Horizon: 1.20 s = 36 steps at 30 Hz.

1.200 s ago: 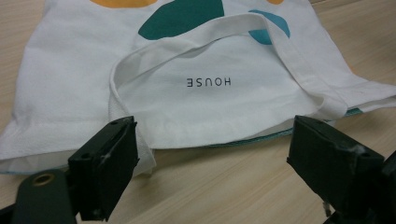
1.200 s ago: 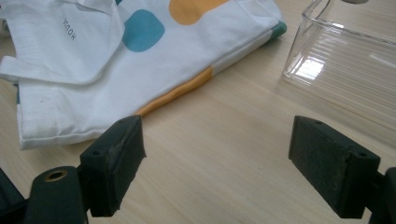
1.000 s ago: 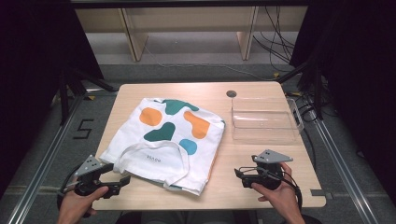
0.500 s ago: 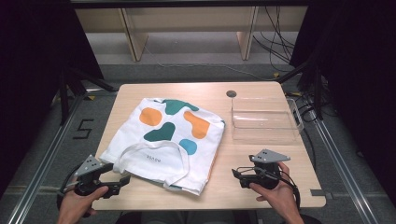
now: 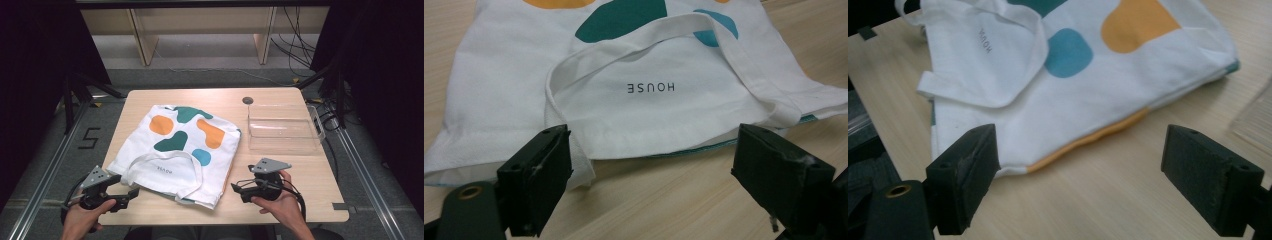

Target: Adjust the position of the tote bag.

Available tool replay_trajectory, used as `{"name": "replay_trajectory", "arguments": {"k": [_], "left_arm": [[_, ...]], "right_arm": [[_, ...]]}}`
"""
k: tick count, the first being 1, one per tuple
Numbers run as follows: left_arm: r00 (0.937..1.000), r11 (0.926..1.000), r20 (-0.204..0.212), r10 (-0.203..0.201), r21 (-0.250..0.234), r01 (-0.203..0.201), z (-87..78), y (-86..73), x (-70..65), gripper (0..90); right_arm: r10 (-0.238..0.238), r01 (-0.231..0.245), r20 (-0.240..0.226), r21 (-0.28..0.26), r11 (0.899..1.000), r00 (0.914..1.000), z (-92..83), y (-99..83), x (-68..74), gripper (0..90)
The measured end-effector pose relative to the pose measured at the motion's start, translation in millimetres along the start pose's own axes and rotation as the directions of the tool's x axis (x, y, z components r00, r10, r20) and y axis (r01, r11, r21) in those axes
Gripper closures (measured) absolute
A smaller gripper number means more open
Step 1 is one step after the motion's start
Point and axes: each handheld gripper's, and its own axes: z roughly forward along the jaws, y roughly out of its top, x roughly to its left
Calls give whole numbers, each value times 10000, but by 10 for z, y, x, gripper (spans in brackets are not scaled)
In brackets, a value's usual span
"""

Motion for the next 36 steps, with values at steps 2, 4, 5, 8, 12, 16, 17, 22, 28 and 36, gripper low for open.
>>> {"name": "replay_trajectory", "arguments": {"k": [2,4,5,8,12,16,17,22,28,36], "left_arm": [[10000,10000,11,0,-5,0,2,0,0,150],[10000,10000,-45,8,-3,-8,1,0,0,150],[10000,10000,-39,-11,-14,11,1,0,3,150],[9999,9999,-55,-114,-47,114,0,-1,-1,150],[9999,9999,-48,-115,-60,115,-1,-1,1,150],[10000,10000,-57,-57,-69,57,-8,3,5,150],[10000,10000,-40,-2,-66,2,-10,4,8,150],[10000,10000,-56,-19,-51,18,-12,3,6,150],[10000,10000,-56,-4,-40,4,-15,3,13,150],[9998,10000,-187,-89,1,89,-32,-3,41,150]], "right_arm": [[-163,169,-265,219,9996,9995,72,29,73,160],[-557,577,-543,362,9977,9970,184,63,174,162],[-557,577,-543,362,9977,9970,184,63,174,162],[-809,866,-831,675,9940,9932,299,88,280,182],[-1283,1407,-1211,1005,9849,9843,432,115,407,232],[-1753,1924,-1437,1157,9745,9740,542,107,508,274],[-1703,1921,-1570,1356,9720,9728,549,106,533,295],[-2730,2999,-1592,1809,9367,9487,639,71,598,407],[-2787,3176,-1873,2275,9205,9419,608,45,612,603],[-2903,3175,-1352,2777,9067,9473,456,-15,491,745]]}}
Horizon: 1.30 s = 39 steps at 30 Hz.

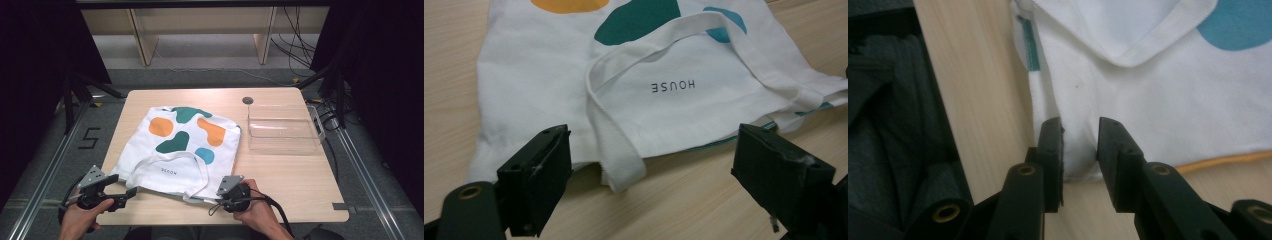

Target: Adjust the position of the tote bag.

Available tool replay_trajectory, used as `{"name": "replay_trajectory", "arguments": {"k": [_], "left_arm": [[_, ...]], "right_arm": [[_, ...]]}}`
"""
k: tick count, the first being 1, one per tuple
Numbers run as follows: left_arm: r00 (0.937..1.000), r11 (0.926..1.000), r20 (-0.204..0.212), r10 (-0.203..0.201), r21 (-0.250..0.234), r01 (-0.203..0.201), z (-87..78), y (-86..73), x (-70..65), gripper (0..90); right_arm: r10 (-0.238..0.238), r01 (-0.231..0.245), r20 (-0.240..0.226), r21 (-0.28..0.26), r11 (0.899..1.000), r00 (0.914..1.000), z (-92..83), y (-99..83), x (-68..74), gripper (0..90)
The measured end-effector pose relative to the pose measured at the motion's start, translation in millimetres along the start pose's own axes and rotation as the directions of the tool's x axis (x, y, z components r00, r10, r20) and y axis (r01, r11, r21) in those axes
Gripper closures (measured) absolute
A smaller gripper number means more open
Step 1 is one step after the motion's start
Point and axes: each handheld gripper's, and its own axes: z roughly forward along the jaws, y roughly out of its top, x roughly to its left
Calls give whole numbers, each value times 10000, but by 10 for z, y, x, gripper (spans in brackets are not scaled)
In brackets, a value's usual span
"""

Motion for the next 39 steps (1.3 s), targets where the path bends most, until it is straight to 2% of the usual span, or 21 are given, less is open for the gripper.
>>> {"name": "replay_trajectory", "arguments": {"k": [3,6,9,10,11,12,13,14,16,17,18,19,20,23,24,31,33,34,36,37,39], "left_arm": [[10000,10000,17,60,70,-60,6,-3,14,150],[10000,9999,23,60,126,-60,9,-10,46,150],[9997,9995,-209,95,313,-88,6,-22,97,150],[9985,9966,-260,481,682,-463,-15,-24,138,150],[9993,9988,-307,194,446,-180,10,-39,134,151],[9975,9946,-410,579,882,-541,-13,-38,165,151],[9974,9947,-393,599,864,-563,-1,-49,175,152],[9956,9914,-400,851,1031,-806,-3,-56,198,154],[9953,9879,-322,919,1283,-870,9,-64,209,157],[9970,9926,-342,696,1017,-658,37,-81,188,157],[9972,9921,-262,699,1066,-668,44,-88,187,157],[9959,9873,-245,870,1354,-829,39,-83,191,159],[9958,9886,-258,883,1250,-844,60,-98,188,160],[9919,9762,-396,1207,1859,-1113,78,-120,207,181],[9894,9676,-362,1409,2163,-1299,84,-129,227,184],[9891,9595,-383,1422,2506,-1283,182,-167,270,209],[9874,9535,-250,1564,2644,-1444,210,-173,263,221],[9902,9551,-181,1387,2666,-1289,232,-185,241,221],[9870,9467,-37,1604,2834,-1528,255,-194,219,222],[9868,9468,-40,1618,2826,-1541,276,-202,209,221],[9835,9375,-107,1806,3043,-1688,300,-202,213,221]], "right_arm": [[-17,18,260,-35,10000,9997,-46,-64,-96,764],[244,-238,434,-160,9996,9988,-96,-114,-200,782],[199,-191,527,-169,9997,9984,-125,-146,-295,793],[148,-140,476,-162,9998,9988,-131,-154,-321,800],[198,-191,506,-148,9997,9985,-140,-162,-345,803],[169,-162,480,-147,9998,9987,-149,-169,-373,804],[187,-175,503,-238,9996,9986,-145,-176,-394,806],[90,-76,545,-263,9996,9985,-147,-184,-422,809],[132,-123,495,-192,9997,9987,-156,-195,-457,811],[160,-148,579,-217,9997,9982,-154,-201,-471,813],[187,-179,587,-149,9997,9981,-159,-205,-487,813],[191,-176,604,-246,9995,9980,-154,-212,-507,814],[267,-252,638,-229,9994,9976,-155,-220,-521,815],[394,-383,603,-192,9991,9974,-169,-238,-575,815],[406,-388,700,-269,9989,9967,-162,-247,-591,815],[706,-687,816,-257,9973,9942,-173,-304,-731,815],[769,-743,907,-309,9968,9929,-174,-316,-761,815],[708,-681,880,-332,9971,9936,-174,-323,-777,814],[1002,-982,885,-271,9948,9910,-178,-319,-771,812],[915,-891,864,-311,9955,9921,-175,-317,-780,812],[905,-880,848,-329,9956,9923,-172,-317,-781,809]]}}
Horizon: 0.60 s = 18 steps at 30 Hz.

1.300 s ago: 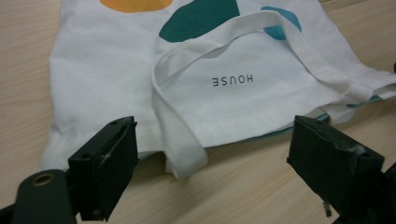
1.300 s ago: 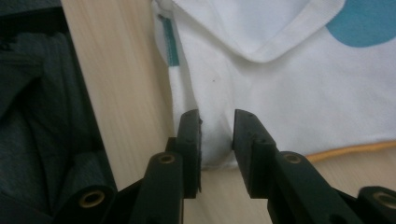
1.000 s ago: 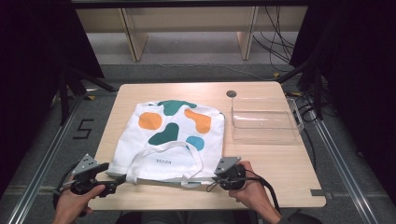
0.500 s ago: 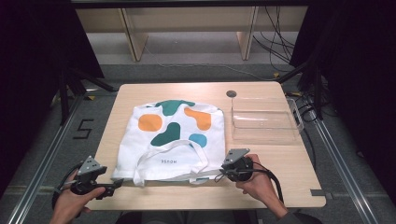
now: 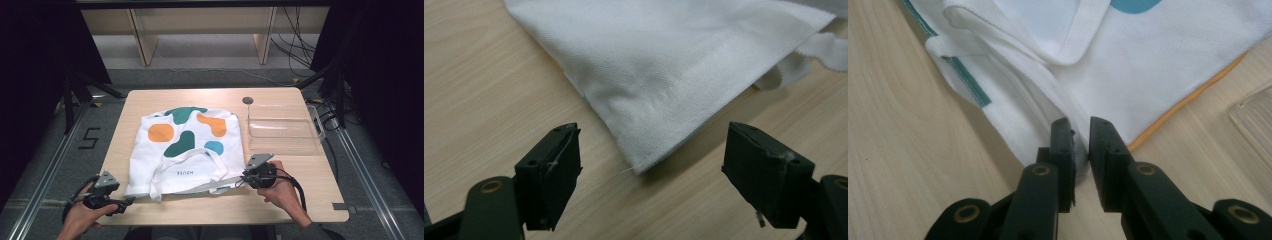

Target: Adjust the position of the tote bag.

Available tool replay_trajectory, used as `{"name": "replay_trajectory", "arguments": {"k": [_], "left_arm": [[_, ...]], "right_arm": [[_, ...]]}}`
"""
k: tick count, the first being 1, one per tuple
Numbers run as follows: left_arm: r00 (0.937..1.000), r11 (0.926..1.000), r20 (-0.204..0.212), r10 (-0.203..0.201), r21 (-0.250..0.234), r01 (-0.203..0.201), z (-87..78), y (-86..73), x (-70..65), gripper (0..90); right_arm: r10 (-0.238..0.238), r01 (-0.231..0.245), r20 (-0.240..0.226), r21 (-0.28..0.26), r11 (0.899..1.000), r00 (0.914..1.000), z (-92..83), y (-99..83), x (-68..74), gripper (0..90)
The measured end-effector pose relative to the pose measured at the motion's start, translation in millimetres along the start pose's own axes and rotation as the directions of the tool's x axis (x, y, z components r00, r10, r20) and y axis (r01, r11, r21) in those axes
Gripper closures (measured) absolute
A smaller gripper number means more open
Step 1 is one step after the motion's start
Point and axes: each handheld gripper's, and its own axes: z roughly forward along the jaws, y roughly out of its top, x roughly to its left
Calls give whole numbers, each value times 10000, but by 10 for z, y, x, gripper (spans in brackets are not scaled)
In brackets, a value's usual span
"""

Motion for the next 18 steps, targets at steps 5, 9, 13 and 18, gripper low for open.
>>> {"name": "replay_trajectory", "arguments": {"k": [5,9,13,18], "left_arm": [[9999,10000,167,-11,-63,12,99,22,17,325],[9999,10000,153,-4,36,3,136,40,75,364],[9970,9976,486,607,307,-622,149,65,108,470],[9989,9997,436,178,-203,-169,172,89,135,578]], "right_arm": [[-73,73,17,20,10000,10000,-4,-4,-8,805],[104,-104,100,36,9999,9999,-6,-5,1,792],[131,-133,116,170,9998,9998,13,-11,7,769],[39,-43,81,549,9985,10000,29,-8,33,749]]}}
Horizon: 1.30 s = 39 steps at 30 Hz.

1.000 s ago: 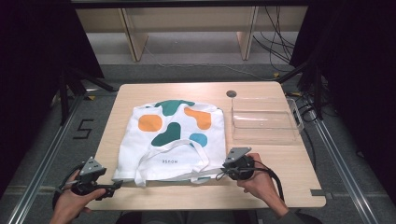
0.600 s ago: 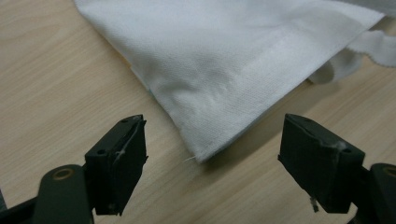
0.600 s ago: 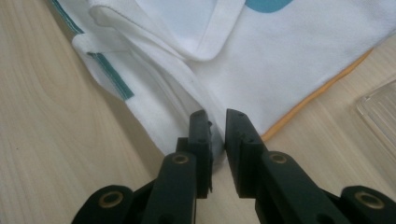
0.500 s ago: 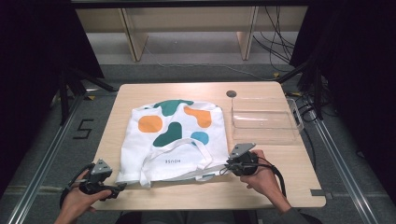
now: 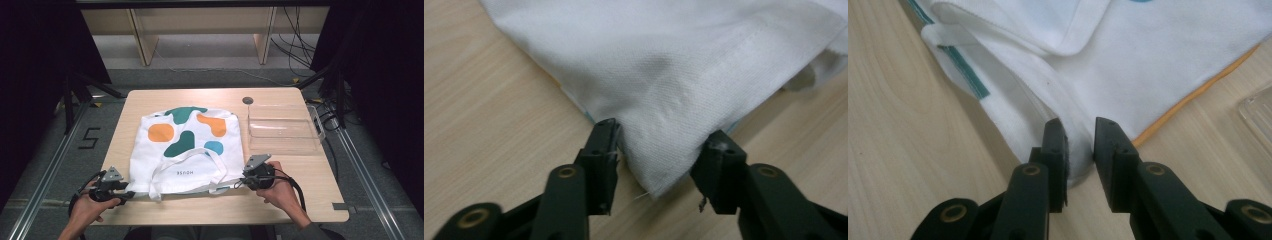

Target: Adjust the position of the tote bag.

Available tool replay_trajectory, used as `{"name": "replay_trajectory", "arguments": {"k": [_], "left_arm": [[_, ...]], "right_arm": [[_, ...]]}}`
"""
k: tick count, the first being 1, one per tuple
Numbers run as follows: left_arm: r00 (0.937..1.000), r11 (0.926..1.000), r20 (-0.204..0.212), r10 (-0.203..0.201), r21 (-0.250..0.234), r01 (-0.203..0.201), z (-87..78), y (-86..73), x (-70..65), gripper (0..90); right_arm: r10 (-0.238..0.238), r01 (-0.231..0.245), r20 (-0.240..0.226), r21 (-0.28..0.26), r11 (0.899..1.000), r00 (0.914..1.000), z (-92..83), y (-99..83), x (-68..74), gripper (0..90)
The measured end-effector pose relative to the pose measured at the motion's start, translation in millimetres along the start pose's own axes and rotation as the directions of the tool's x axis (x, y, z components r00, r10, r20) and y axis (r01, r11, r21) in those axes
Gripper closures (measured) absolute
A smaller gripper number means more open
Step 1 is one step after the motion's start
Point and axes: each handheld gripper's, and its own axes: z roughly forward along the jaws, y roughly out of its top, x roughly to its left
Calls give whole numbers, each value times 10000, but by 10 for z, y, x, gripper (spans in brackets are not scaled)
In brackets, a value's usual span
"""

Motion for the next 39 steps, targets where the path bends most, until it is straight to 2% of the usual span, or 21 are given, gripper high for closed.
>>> {"name": "replay_trajectory", "arguments": {"k": [2,4,5,7,10,12,14,15,16,18,20,22,24,26,27,28,29,31,36,37,39], "left_arm": [[10000,9999,-63,-77,-153,76,-19,27,9,612],[9998,9996,-209,35,-284,-41,-30,42,8,630],[9998,9997,-204,-50,-245,45,-20,46,14,627],[9984,9988,-319,-461,-155,456,30,44,24,562],[9978,9989,-489,-448,120,454,85,65,67,456],[9975,9984,-447,-553,129,559,121,83,91,461],[9970,9980,-475,-613,155,621,152,98,106,492],[9958,9969,-463,-786,-87,782,167,104,95,510],[9960,9976,-562,-690,41,693,153,112,101,551],[9977,9990,-541,-397,185,407,113,118,128,687],[9969,9986,-590,-517,-87,513,98,112,123,721],[9983,9997,-543,-207,105,213,65,126,123,748],[9983,9999,-572,-137,-44,135,61,137,93,777],[9993,9999,-368,-71,-83,68,51,141,75,796],[9991,9993,-306,305,229,-298,25,144,96,800],[9996,9999,-287,-16,-124,12,34,141,63,801],[9994,9997,-275,232,122,-229,14,145,73,802],[9995,9999,-292,98,-101,-101,24,142,43,803],[9999,9999,-140,79,-78,-80,-3,148,52,805],[9999,10000,-105,35,-74,-35,-12,148,47,806],[10000,10000,-20,26,-84,-26,-43,147,17,806]], "right_arm": [[-483,485,142,-120,9988,9987,40,5,1,727],[-588,587,200,68,9983,9981,70,12,18,708],[-369,365,137,261,9990,9992,75,15,39,698],[-439,431,152,495,9978,9989,103,28,46,681],[-481,464,270,587,9972,9985,138,54,51,669],[-986,974,247,474,9941,9948,175,75,15,667],[-435,420,267,539,9977,9987,184,84,41,667],[-549,535,295,470,9975,9981,202,92,29,665],[-926,913,279,450,9948,9953,222,104,10,663],[-412,392,423,464,9982,9983,232,115,25,663],[-315,289,469,536,9981,9984,245,127,17,667],[-328,307,364,566,9979,9988,256,138,0,690],[-554,536,310,548,9971,9980,265,142,-3,723],[-385,361,370,632,9973,9986,265,139,-1,732],[-540,518,364,572,9970,9979,270,136,-25,733],[-367,349,279,616,9975,9989,277,134,-24,732],[-252,235,289,610,9979,9993,285,129,-18,730],[-291,259,483,668,9974,9984,299,136,-24,722],[-648,605,525,809,9949,9965,308,164,-32,803],[-490,452,457,813,9957,9978,293,167,-22,817],[-881,843,582,656,9943,9944,229,189,-53,831]]}}
